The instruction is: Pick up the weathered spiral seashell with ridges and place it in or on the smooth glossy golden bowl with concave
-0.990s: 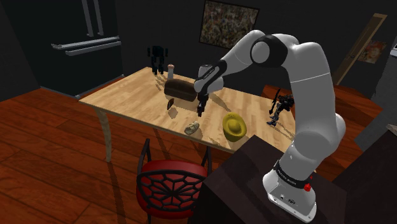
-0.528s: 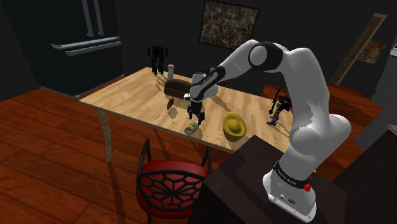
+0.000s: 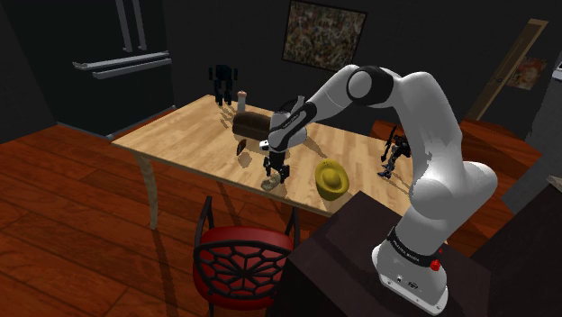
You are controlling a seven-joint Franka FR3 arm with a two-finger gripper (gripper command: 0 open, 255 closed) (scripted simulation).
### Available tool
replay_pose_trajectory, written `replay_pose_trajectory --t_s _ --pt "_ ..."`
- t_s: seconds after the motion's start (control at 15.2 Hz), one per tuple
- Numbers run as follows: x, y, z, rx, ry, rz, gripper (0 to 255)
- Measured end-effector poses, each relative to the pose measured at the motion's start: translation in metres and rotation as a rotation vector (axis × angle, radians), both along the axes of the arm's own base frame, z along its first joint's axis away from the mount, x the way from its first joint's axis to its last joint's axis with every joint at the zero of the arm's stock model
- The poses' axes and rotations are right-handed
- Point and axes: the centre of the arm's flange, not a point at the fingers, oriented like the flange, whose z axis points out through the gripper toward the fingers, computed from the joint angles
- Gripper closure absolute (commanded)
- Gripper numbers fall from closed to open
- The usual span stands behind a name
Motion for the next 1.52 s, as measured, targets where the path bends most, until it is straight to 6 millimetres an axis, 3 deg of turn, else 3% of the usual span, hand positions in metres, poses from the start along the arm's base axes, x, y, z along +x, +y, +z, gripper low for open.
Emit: replay_pose_trajectory --t_s 0.33,0.4,1.06,1.52 --pt "0.0 0.0 -0.002 0.0 0.0 0.0 0" --pt "0.0 0.0 -0.002 0.0 0.0 0.0 255" --pt "0.001 0.0 -0.002 0.0 -0.001 0.001 255" --pt "0.001 0.0 0.028 0.0 0.0 0.0 255"
